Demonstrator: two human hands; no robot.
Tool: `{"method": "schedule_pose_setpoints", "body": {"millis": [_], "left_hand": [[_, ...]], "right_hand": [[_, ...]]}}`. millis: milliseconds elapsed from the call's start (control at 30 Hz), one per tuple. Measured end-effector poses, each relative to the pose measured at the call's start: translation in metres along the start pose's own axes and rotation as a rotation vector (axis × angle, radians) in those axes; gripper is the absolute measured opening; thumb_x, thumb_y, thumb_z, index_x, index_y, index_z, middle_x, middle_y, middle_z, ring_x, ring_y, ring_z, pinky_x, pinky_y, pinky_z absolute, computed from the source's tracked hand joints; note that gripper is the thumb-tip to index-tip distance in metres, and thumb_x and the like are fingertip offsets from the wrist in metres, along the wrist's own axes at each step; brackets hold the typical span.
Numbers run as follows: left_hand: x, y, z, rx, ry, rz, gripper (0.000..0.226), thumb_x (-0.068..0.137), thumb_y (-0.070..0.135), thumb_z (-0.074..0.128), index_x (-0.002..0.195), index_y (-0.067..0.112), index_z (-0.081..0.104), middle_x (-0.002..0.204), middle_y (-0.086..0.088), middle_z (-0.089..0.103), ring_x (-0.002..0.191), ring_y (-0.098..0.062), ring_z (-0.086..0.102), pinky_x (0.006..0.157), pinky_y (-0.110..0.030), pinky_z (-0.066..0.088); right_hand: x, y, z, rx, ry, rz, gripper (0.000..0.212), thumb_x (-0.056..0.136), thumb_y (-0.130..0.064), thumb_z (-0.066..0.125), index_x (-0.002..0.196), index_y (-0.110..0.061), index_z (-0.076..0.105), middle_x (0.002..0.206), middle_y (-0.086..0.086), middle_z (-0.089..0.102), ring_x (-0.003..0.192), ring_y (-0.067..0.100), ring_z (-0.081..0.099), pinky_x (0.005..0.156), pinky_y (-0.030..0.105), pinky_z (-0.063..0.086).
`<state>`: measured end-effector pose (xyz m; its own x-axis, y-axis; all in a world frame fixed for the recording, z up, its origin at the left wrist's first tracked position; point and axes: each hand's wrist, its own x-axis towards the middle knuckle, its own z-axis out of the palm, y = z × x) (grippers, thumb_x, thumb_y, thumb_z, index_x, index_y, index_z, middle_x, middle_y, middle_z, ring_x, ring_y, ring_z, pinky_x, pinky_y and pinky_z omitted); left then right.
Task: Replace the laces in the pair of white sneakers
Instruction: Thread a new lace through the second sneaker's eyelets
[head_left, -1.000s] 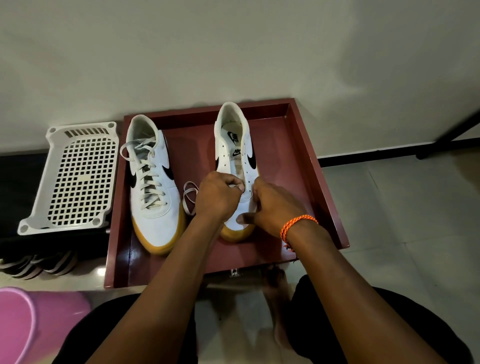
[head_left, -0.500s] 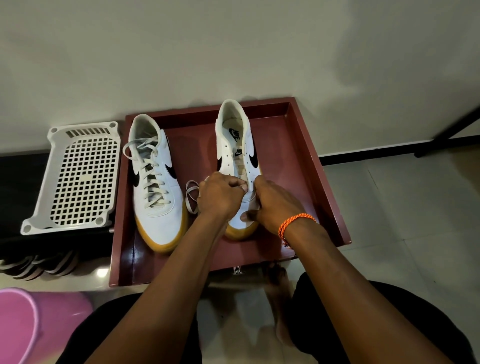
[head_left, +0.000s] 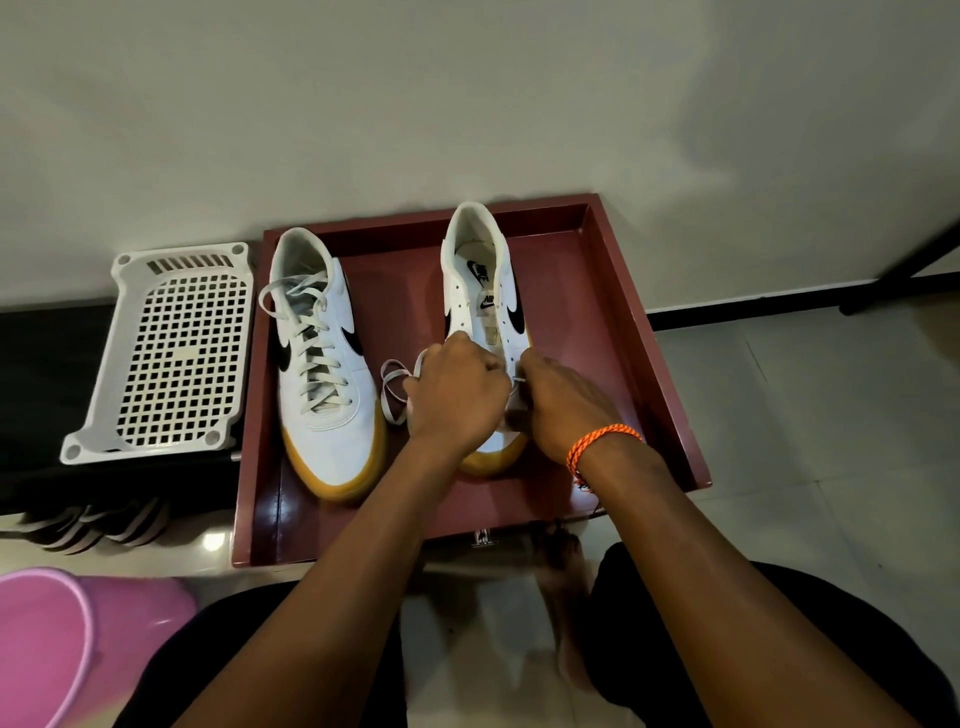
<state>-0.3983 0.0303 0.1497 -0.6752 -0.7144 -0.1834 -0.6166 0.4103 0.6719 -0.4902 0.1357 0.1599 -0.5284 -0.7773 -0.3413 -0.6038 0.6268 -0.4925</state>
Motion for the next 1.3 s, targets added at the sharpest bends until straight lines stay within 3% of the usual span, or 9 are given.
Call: {"method": "schedule_pose_setpoints", "body": {"millis": [100,233,467,600,767,900,1033,1133,1300], "left_hand": [[0.007,-0.012,-0.009,0.003,-0.131,0.041,0.019,0.069,0.028,0.063,0.062,0.01,0.061,0.077,0.005,0.047,0.082,-0.023,0.058,0.077,-0.05,0.053],[0.008,-0.025,-0.007,-0.014,-0.115,0.054,0.025,0.083,0.019,0.085,0.108,0.019,0.082,0.086,0.016,0.065,0.095,-0.012,0.063,0.074,-0.026,0.05],[0.004,-0.024,-0.004,-0.021,-0.059,0.02,0.039,0.086,0.022,0.085,0.124,0.026,0.078,0.122,0.011,0.076,0.122,-0.019,0.066,0.101,-0.045,0.057],[0.0,-0.021,-0.003,0.003,-0.043,0.042,0.03,0.081,0.022,0.081,0.109,0.033,0.08,0.11,0.01,0.076,0.112,-0.027,0.069,0.091,-0.05,0.06],[0.001,-0.022,-0.002,-0.002,-0.006,0.05,0.034,0.083,0.015,0.081,0.115,0.026,0.08,0.116,0.008,0.077,0.116,-0.02,0.069,0.096,-0.038,0.057],[-0.002,-0.018,-0.004,0.051,-0.008,0.076,0.035,0.085,0.019,0.081,0.119,0.028,0.08,0.12,0.007,0.076,0.117,-0.026,0.068,0.097,-0.046,0.057],[-0.005,-0.012,-0.007,0.167,0.021,0.106,0.032,0.086,0.027,0.083,0.118,0.031,0.08,0.115,0.005,0.071,0.117,-0.03,0.066,0.096,-0.049,0.055],[-0.007,-0.008,-0.008,0.196,0.042,0.116,0.028,0.088,0.034,0.083,0.116,0.029,0.08,0.111,0.003,0.066,0.117,-0.029,0.064,0.094,-0.05,0.053],[-0.006,-0.01,-0.009,0.225,0.016,0.105,0.025,0.091,0.034,0.078,0.116,0.033,0.079,0.101,0.007,0.055,0.116,-0.027,0.062,0.09,-0.048,0.046]], "right_hand": [[0.003,0.001,0.001,-0.036,0.005,-0.005,0.033,0.093,-0.034,0.076,0.108,-0.023,0.049,0.106,-0.001,0.06,0.089,0.027,0.057,0.07,0.035,0.04],[0.009,0.007,-0.001,0.053,0.063,-0.005,0.012,0.096,-0.031,0.071,0.1,-0.024,0.062,0.098,0.002,0.068,0.091,0.03,0.064,0.076,0.04,0.054],[0.016,0.009,-0.005,0.312,0.121,0.019,0.036,0.094,-0.016,0.063,0.064,-0.035,0.065,0.066,-0.004,0.065,0.069,0.025,0.067,0.07,0.045,0.059],[0.009,-0.002,-0.026,0.701,0.048,-0.133,0.019,0.1,-0.004,0.062,0.083,-0.003,0.069,0.072,0.004,0.065,0.067,0.013,0.058,0.064,0.026,0.045],[-0.007,-0.028,-0.048,1.469,-0.198,-0.477,0.015,0.106,-0.007,0.046,0.095,-0.003,0.056,0.11,0.019,0.067,0.108,0.024,0.066,0.101,0.033,0.049],[-0.011,-0.026,-0.068,1.915,-0.316,-0.427,0.013,0.101,-0.014,0.039,0.089,-0.014,0.046,0.079,0.003,0.05,0.062,0.012,0.038,0.063,0.026,0.03],[0.004,-0.009,-0.055,1.127,0.173,0.097,0.02,0.097,-0.009,0.045,0.093,-0.01,0.064,0.07,0.005,0.057,0.048,0.012,0.044,0.042,0.021,0.032],[0.01,0.003,-0.024,0.184,0.192,0.134,0.041,0.103,-0.042,0.052,0.078,-0.011,0.064,0.073,0.007,0.063,0.068,0.024,0.062,0.059,0.034,0.047],[0.016,0.0,-0.009,0.212,0.123,-0.053,0.027,0.099,-0.02,0.063,0.072,-0.022,0.066,0.09,0.003,0.055,0.088,0.023,0.059,0.076,0.036,0.048]]}}
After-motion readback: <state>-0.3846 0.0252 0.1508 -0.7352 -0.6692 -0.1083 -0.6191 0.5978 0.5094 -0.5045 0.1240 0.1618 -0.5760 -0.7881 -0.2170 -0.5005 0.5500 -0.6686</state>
